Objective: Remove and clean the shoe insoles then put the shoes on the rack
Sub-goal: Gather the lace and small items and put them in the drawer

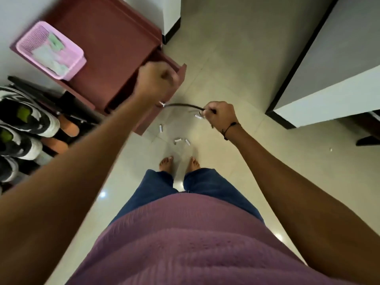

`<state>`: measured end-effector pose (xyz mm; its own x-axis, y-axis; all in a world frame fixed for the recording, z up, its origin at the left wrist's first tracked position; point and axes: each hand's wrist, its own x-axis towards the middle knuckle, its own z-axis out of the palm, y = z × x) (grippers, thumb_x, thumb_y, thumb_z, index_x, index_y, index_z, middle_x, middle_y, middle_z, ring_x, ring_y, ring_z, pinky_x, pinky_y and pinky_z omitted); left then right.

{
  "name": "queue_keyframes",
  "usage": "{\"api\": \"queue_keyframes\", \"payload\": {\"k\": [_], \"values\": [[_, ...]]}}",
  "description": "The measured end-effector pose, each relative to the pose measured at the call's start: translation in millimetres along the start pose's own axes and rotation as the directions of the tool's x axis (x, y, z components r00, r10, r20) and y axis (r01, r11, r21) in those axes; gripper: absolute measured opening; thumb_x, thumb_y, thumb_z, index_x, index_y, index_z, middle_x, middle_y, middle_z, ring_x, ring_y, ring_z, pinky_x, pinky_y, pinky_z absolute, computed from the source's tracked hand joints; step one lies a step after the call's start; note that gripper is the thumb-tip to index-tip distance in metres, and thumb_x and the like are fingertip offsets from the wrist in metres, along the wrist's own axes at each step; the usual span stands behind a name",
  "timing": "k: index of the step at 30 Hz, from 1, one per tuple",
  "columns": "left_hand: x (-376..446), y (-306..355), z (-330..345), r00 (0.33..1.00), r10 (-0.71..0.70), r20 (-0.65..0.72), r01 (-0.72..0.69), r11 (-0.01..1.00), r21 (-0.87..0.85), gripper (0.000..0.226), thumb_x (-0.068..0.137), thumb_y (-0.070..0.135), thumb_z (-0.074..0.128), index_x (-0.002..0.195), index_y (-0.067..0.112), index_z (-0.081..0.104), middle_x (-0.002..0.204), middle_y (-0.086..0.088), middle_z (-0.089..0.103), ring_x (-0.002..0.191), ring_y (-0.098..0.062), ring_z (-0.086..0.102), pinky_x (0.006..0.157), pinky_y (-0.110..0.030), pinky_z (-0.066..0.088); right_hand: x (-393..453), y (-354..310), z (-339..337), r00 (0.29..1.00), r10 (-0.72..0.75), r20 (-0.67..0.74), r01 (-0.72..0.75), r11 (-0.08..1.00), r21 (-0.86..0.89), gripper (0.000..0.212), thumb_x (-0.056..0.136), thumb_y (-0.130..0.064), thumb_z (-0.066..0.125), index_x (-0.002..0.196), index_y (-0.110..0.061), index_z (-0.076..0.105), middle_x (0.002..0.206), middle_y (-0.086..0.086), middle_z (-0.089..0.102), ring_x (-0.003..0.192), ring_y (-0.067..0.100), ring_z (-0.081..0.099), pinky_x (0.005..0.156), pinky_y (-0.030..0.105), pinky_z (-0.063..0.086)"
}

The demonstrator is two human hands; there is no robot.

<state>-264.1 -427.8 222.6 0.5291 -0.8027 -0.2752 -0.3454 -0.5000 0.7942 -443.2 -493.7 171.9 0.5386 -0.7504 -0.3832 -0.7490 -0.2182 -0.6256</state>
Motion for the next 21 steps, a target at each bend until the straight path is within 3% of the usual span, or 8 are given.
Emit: {"api": "queue_keyframes", "payload": {"k": [3, 5, 9, 12, 16, 18, 21], "values": [[-25, 9, 25, 0.986, 0.13, 0.105, -0.135, 0.99, 0.047, 0.014, 0.085, 0.003, 0.059, 0.088, 0.001, 0.072, 0.1, -0.013, 0.071, 0.083, -0.019, 0.065, 0.07, -0.017, 0.047, -13, -28, -6, 0.994, -0.105, -0.011, 0.104, 0.994, -0.038, 0.018, 0.086, -0.008, 0.056, 0.079, 0.005, 0.067, 0.069, 0.018, 0.062, 0.069, 0.027, 0.053, 0.065, 0.029, 0.037], [-36, 9, 36, 0.986, 0.141, 0.088, -0.143, 0.99, 0.011, 0.013, 0.085, 0.001, 0.058, 0.087, -0.002, 0.07, 0.091, -0.013, 0.07, 0.082, -0.022, 0.063, 0.072, -0.022, 0.047, -23, -41, -9, 0.994, -0.108, -0.027, 0.107, 0.994, -0.038, 0.02, 0.087, -0.009, 0.055, 0.074, 0.004, 0.064, 0.066, 0.016, 0.06, 0.068, 0.027, 0.051, 0.063, 0.029, 0.037], [-42, 9, 37, 0.988, 0.142, 0.068, -0.14, 0.99, -0.034, 0.011, 0.086, 0.002, 0.058, 0.086, -0.003, 0.067, 0.077, -0.006, 0.063, 0.06, -0.006, 0.05, 0.055, -0.008, 0.036, -34, -49, -16, 0.998, -0.047, -0.043, 0.05, 0.996, 0.073, 0.02, 0.084, -0.012, 0.057, 0.073, 0.003, 0.064, 0.08, 0.021, 0.068, 0.081, 0.03, 0.062, 0.074, 0.034, 0.05], [-42, 8, 37, 0.98, 0.193, 0.054, -0.192, 0.981, -0.023, 0.01, 0.087, 0.0, 0.055, 0.085, -0.004, 0.064, 0.079, -0.012, 0.064, 0.071, -0.018, 0.056, 0.057, -0.014, 0.038, -38, -49, -17, 0.997, 0.007, -0.078, 0.008, 0.98, 0.197, 0.021, 0.081, -0.008, 0.058, 0.06, -0.008, 0.063, 0.074, 0.01, 0.069, 0.079, 0.021, 0.064, 0.075, 0.03, 0.052], [-44, 0, 46, 0.968, 0.247, 0.044, -0.25, 0.965, 0.079, 0.013, 0.086, -0.006, 0.046, 0.083, -0.005, 0.059, 0.079, -0.02, 0.063, 0.069, -0.023, 0.051, 0.059, -0.027, 0.033, -44, -55, -29, 0.995, 0.047, -0.084, -0.009, 0.914, 0.406, 0.033, 0.079, 0.0, 0.056, 0.051, -0.018, 0.06, 0.056, -0.001, 0.061, 0.051, 0.001, 0.053, 0.054, 0.017, 0.041], [-41, -10, 48, 0.972, 0.234, 0.005, -0.233, 0.965, 0.119, 0.015, 0.084, -0.008, 0.045, 0.081, -0.002, 0.058, 0.077, -0.021, 0.062, 0.068, -0.026, 0.051, 0.06, -0.03, 0.034, -52, -64, -38, 0.996, 0.025, -0.083, 0.022, 0.856, 0.517, 0.034, 0.082, 0.003, 0.054, 0.055, -0.015, 0.063, 0.052, -0.001, 0.059, 0.042, 0.002, 0.044, 0.045, 0.014, 0.032], [-35, -29, 45, 0.982, 0.174, -0.075, -0.164, 0.978, 0.131, 0.023, 0.08, -0.009, 0.044, 0.072, 0.011, 0.051, 0.071, -0.008, 0.058, 0.071, -0.029, 0.056, 0.06, -0.031, 0.036, -70, -80, -51, 0.996, -0.038, -0.086, 0.087, 0.717, 0.691, 0.033, 0.086, 0.007, 0.051, 0.061, -0.01, 0.063, 0.056, 0.002, 0.061, 0.045, 0.009, 0.042, 0.041, 0.017, 0.029]]}}
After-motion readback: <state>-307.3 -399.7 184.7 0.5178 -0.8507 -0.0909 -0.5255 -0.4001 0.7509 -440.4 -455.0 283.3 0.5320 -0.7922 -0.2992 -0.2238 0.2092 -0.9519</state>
